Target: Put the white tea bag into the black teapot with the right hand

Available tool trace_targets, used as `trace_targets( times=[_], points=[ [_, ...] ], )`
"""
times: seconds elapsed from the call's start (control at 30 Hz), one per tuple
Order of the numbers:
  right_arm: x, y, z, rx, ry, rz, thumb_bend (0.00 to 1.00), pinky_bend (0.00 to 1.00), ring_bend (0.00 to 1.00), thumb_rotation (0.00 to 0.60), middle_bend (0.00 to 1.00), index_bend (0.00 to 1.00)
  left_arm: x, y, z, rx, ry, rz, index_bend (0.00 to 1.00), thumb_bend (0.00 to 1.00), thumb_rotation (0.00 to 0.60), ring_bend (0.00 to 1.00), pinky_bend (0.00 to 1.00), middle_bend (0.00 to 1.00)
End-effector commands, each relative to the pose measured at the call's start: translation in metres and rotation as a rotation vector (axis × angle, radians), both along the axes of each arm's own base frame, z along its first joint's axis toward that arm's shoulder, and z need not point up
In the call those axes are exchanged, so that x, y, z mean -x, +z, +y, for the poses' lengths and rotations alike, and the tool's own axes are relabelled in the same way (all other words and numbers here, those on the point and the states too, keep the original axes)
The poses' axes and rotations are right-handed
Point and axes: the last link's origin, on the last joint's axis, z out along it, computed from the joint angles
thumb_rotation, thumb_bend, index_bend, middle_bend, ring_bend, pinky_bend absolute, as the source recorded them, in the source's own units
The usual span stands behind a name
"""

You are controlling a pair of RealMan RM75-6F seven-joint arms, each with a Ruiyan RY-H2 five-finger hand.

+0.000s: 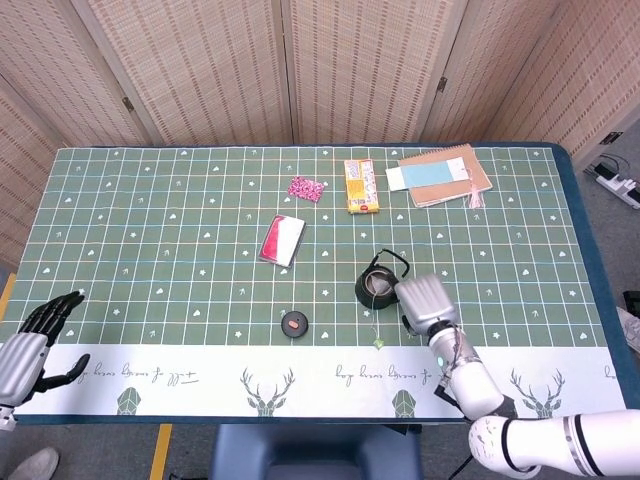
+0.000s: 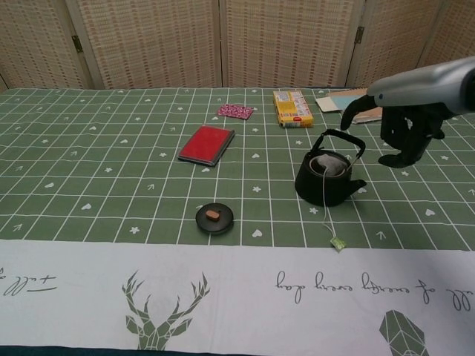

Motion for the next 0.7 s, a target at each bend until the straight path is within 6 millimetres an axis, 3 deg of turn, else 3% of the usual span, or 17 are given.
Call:
trace_targets(
  times=[0.03,0.7],
  points=[
    [-0.010,-0.002,-0.017,-0.031,-0.060,-0.043,0.44,0.76,0.68,0.600,0.89,0.19,0.001,0.001,0.001,0.000,0.003,-0.001,0.00,0.36,0.600,0.01,0.08,0.00],
    [-0.001,-0.020,-0.031,-0.088,-0.165,0.034,0.44,0.77,0.71,0.600,0.92,0.19,0.002,0.002,0.001,0.002,0.008,-0.007,0.00,0.36,0.600,0.01,0.08,0.00]
  ],
)
